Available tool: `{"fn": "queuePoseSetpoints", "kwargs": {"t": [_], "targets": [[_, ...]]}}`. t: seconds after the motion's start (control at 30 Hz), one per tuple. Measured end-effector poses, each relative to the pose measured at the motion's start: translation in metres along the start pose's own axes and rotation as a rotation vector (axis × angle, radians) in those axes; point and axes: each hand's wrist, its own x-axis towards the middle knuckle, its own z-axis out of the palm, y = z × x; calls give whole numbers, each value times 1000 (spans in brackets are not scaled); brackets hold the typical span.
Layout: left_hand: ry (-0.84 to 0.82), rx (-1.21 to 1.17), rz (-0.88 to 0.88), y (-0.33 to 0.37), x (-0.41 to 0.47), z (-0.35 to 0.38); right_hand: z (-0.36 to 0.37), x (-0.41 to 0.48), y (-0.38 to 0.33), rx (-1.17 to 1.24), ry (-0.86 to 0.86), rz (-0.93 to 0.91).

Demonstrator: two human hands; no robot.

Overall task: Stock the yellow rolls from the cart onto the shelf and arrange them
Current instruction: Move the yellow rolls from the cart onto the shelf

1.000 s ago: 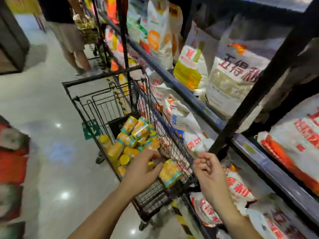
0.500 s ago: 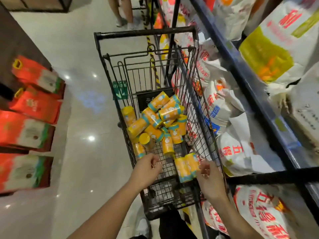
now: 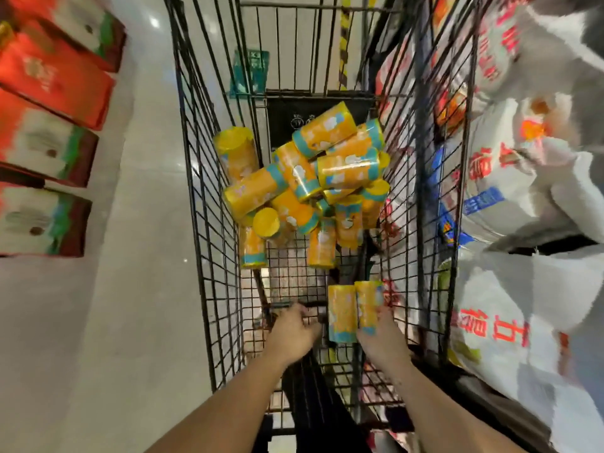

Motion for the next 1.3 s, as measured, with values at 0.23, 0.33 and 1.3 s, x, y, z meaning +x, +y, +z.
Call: {"fn": "queuePoseSetpoints", "kwargs": {"t": [0.23, 0.33, 1.3], "targets": [[7, -118, -123, -1, 61, 42, 28, 30, 21, -209, 54, 82], [2, -170, -164, 0, 84, 56, 34, 45, 29, -311, 119, 63], [101, -362, -382, -56, 97, 38, 45, 94, 6, -229, 237, 91]]}}
